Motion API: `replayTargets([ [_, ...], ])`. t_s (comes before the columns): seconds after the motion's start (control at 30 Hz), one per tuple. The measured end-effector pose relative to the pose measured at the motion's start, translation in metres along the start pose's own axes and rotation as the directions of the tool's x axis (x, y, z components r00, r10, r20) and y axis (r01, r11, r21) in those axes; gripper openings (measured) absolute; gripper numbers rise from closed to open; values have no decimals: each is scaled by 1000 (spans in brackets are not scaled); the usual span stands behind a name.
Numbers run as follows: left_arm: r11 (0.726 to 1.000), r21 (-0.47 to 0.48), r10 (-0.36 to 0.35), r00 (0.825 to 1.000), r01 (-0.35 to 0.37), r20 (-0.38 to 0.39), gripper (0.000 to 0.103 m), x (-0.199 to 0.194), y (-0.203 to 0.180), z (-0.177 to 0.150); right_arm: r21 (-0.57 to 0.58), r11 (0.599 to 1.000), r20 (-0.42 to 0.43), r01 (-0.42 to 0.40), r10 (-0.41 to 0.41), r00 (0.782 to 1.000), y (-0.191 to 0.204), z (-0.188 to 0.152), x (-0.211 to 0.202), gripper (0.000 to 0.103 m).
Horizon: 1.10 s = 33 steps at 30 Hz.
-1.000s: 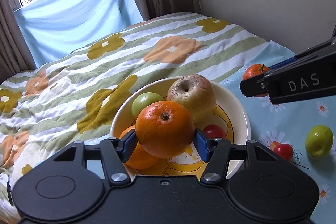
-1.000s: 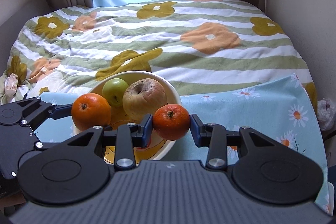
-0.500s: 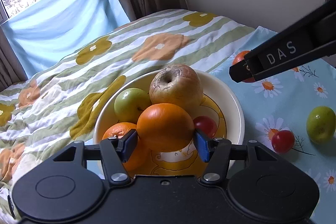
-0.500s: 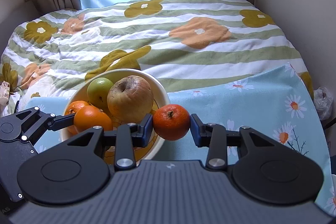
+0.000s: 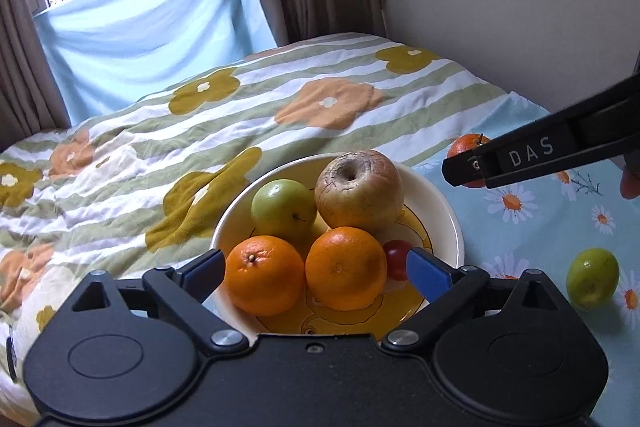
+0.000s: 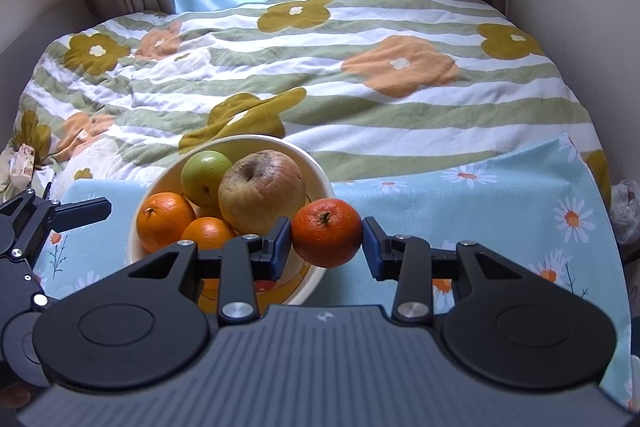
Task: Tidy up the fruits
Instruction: 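Release the large orange into the bowl with the left tool while the right tool releases the tangerine, then move both open tools back toward the kiwi and the green apple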
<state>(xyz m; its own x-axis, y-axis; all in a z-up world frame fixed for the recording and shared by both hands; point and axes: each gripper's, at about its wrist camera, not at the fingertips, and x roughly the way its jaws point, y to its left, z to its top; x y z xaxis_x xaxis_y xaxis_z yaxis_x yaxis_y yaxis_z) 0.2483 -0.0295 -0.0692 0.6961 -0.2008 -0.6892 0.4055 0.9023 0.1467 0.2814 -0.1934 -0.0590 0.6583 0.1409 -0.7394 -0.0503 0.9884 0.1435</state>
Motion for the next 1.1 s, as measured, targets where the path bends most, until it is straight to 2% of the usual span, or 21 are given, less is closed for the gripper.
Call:
replayTargets([
  [0.2, 990, -131, 44, 999, -42, 7, 102, -25, 20, -7, -92, 995, -27, -38, 36, 999, 15, 2, 5, 54],
  [0.47, 976, -195, 91, 996, -94, -24, 103, -46, 33, -19, -177, 982, -78, -65, 52, 996, 26, -9, 27, 54],
  [0.73, 965, -235, 107, 993, -115, -45, 103, -51, 38, -32, -226, 971, -64, -76, 63, 996, 30, -17, 41, 54],
  [0.8, 964, -240, 108, 993, -116, -46, 103, -52, 38, -35, -248, 966, -54, -69, 57, 997, 32, -18, 41, 63],
  [0.87, 964, -235, 115, 992, -125, -52, 103, -53, 37, -37, -264, 963, -37, -61, 53, 998, 34, -19, 38, 85],
  [0.9, 964, -230, 121, 991, -131, -55, 103, -53, 36, -38, -268, 962, -22, -53, 49, 999, 36, -20, 35, 90],
  [0.93, 965, -227, 123, 991, -133, -57, 103, -54, 36, -39, -271, 962, -11, -47, 46, 999, 37, -20, 32, 100],
  [0.97, 965, -228, 122, 991, -132, -57, 103, -55, 36, -40, -272, 961, -2, -45, 46, 999, 38, -21, 29, 103],
  [1.1, 961, -247, 116, 992, -126, -54, 103, -61, 38, -39, -270, 962, 5, -37, 39, 999, 41, -21, 18, 103],
])
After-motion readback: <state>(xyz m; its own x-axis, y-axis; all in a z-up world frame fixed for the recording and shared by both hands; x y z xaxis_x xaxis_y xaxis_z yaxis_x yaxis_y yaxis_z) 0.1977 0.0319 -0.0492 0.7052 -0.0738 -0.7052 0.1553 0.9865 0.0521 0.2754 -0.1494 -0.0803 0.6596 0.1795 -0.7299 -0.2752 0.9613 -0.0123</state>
